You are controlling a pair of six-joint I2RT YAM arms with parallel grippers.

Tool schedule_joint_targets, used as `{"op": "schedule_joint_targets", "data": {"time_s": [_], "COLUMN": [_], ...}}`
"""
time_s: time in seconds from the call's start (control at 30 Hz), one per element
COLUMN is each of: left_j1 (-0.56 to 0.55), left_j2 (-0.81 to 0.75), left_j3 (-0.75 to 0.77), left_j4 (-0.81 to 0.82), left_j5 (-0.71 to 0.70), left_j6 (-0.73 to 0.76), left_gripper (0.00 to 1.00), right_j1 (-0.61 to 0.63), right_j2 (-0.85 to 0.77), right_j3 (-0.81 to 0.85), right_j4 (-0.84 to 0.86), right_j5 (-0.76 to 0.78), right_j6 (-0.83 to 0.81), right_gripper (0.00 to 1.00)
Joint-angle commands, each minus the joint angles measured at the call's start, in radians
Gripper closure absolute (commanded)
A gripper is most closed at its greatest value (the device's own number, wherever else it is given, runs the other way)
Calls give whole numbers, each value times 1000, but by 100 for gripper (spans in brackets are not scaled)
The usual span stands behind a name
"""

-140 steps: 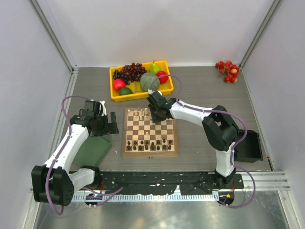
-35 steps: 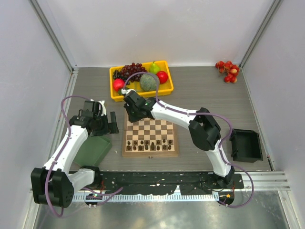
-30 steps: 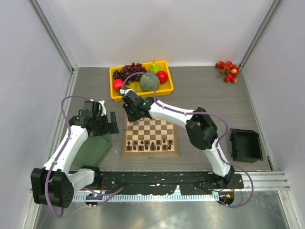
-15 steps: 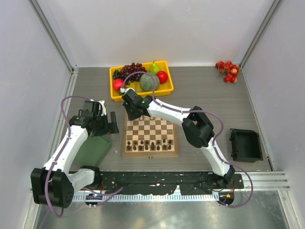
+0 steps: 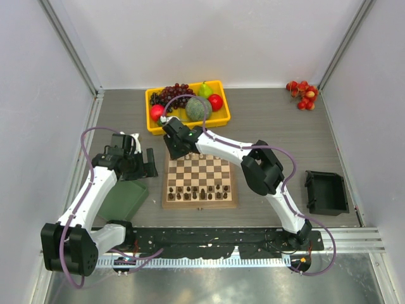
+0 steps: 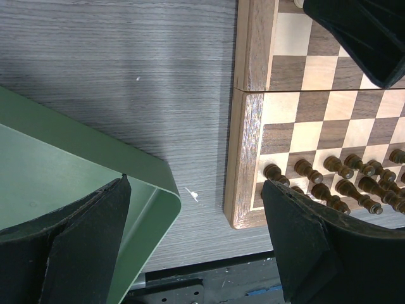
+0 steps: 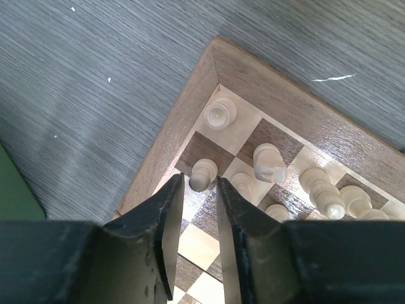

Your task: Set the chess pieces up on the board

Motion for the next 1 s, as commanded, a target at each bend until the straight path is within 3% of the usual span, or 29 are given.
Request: {"op": "schedule_joint_targets", "data": {"time_s": [0.0, 0.27, 0.53, 0.9, 0.97], "left_j1": [2, 4, 5, 5, 5], "left_j2": [-12, -9, -12, -37, -43], "left_j3": [13, 13, 21, 24, 27], "left_j4": [30, 33, 36, 33, 33], "left_j5": [9, 9, -9, -83, -101], "left_j6": [4, 4, -3, -22, -23], "left_gripper": [8, 8, 8, 7, 7], "right_j1": [3, 1, -23, -324, -362], "right_j2": [-28, -188, -484, -923, -988], "right_j3": [42, 8, -270, -746, -800], "right_j4": [-2, 38, 135, 148, 151], "right_j5": [-35, -54, 118, 328, 357], "right_j6": [-27, -52, -68, 68, 67], "right_gripper": [65, 50, 36, 0, 4]}}
